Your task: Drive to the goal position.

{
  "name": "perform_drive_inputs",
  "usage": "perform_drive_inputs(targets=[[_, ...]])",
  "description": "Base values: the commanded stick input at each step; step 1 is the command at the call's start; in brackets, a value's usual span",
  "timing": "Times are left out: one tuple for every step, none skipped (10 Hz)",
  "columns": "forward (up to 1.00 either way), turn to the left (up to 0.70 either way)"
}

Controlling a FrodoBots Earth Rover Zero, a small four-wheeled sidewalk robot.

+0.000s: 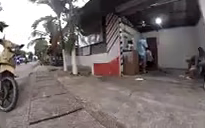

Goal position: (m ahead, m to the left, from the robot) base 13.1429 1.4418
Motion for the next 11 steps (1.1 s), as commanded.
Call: perform_drive_inputs(targets=[[0.0,-0.17],[0.0,0.0],[0.0,0.0],[0.0,0.0],[0.0,0.0],[0.0,0.0],[0.0,0.0],[0.0,0.0],[0.0,0.0],[0.0,0.0],[0.0,0.31]])
